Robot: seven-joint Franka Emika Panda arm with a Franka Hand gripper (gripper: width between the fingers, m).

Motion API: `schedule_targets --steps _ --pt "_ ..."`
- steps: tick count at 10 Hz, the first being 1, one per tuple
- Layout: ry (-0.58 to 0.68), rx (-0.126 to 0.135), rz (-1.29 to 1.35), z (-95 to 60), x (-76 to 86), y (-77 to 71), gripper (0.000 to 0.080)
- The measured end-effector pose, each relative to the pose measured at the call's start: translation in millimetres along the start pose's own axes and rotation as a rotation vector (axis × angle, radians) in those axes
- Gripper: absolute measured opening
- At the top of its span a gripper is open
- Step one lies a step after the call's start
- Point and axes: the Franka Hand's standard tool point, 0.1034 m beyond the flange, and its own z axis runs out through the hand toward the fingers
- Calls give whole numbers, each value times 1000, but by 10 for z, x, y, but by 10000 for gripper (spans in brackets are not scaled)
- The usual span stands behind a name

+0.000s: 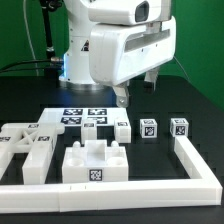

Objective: Assemble chair

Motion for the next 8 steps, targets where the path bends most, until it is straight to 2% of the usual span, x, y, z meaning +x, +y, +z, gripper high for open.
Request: schedule_targets --steps 6,7,8 --pt "0 0 5 0 0 -1 650" --pt "-2 5 29 7 -21 16 650" --pt "-16 22 75 31 -124 120 650"
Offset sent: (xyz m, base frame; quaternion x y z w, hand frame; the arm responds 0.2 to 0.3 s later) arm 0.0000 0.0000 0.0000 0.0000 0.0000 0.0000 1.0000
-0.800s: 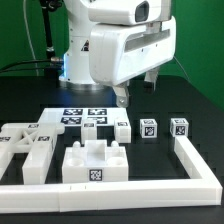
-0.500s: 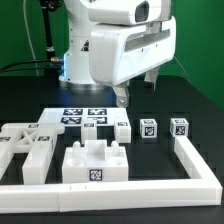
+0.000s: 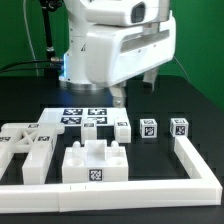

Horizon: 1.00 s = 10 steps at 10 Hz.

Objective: Assemble chair

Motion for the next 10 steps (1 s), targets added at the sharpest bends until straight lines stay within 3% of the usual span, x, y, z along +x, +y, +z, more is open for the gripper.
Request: schedule_targets --steps 2,4,9,10 --pt "8 -1 176 72 -99 150 650" --pt "22 20 307 177 -389 425 650" --pt "21 37 644 212 -356 380 650" --pt "13 31 740 371 -421 433 650"
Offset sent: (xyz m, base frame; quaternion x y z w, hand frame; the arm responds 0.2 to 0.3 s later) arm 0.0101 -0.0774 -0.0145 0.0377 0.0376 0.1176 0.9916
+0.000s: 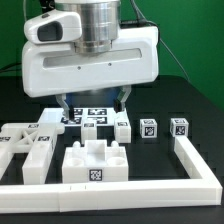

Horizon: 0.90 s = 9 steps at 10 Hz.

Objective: Assemble chair

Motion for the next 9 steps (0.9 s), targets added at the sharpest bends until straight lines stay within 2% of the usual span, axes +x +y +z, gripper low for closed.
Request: schedule_targets --steps 1,4,7,9 --pt "-6 0 92 119 -6 75 650" --pt "13 -7 99 291 21 168 650" --pt "24 -11 82 486 14 109 650" --pt "43 -13 33 610 19 194 650"
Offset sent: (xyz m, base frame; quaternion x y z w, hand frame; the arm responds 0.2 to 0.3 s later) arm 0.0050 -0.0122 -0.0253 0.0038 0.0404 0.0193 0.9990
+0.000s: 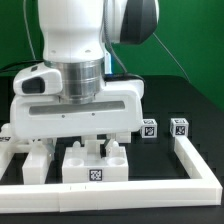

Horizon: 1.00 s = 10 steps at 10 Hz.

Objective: Assemble chair

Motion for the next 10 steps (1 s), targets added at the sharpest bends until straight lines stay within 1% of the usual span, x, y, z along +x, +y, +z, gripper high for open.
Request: schedule_targets --steps 2,4,5,6,7,8,9,10 --pt "11 -1 -8 18 14 4 650" --pt "10 -1 -8 19 13 2 384" --pt "10 -1 -8 19 14 2 384" --pt "10 -1 -8 19 14 2 201" --pt "10 -1 -8 19 14 2 77" --pt "11 -1 -8 18 15 1 77" --pt "11 -1 -8 18 15 1 31" --pt "11 -1 -8 18 15 1 31"
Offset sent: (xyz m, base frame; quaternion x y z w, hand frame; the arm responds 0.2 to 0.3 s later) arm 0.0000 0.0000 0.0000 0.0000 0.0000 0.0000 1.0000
